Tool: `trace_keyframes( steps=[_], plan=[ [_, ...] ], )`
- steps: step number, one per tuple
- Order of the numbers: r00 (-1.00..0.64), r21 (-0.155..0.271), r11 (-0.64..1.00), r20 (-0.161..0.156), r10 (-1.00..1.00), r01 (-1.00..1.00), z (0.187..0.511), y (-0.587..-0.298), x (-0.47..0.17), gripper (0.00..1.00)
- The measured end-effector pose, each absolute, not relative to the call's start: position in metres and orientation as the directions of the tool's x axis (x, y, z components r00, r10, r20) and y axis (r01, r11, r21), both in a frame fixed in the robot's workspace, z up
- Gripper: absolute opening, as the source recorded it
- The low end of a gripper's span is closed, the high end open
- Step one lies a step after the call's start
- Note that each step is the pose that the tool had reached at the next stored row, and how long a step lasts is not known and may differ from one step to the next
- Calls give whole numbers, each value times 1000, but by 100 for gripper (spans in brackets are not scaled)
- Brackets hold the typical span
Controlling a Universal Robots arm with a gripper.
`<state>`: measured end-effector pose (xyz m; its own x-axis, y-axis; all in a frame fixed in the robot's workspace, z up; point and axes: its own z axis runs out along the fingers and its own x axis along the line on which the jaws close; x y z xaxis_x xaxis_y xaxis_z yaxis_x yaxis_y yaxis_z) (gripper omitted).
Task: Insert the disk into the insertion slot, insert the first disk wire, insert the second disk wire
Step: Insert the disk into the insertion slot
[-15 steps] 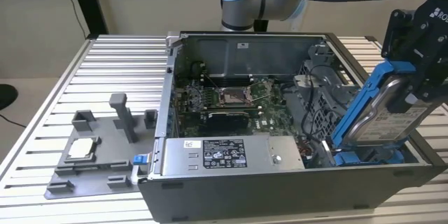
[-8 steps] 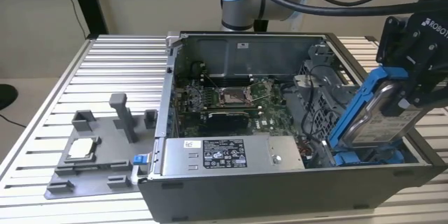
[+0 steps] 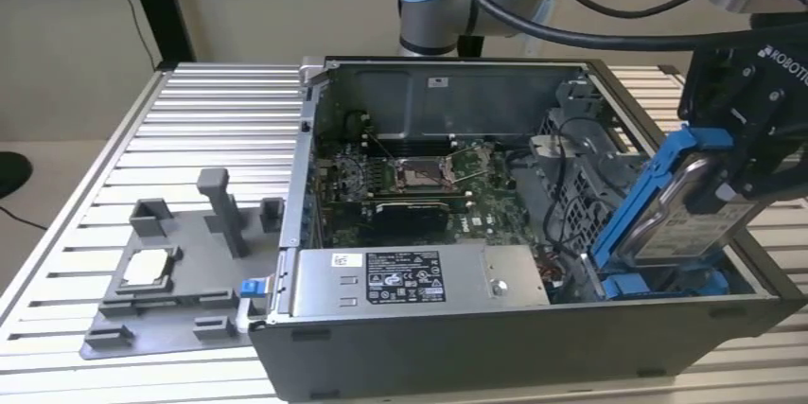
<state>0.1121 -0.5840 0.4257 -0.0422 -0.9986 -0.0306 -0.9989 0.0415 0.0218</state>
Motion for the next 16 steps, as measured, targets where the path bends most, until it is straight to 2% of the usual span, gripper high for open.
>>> trace_keyframes(
  steps=[14,15,16],
  plan=[
    [-50,30,50,-30,-998,-998,409,-584,112,0],
    [-51,30,50,-30,-998,-998,409,-584,112,100],
    [-51,30,50,-30,-998,-998,409,-584,112,100]
  ],
)
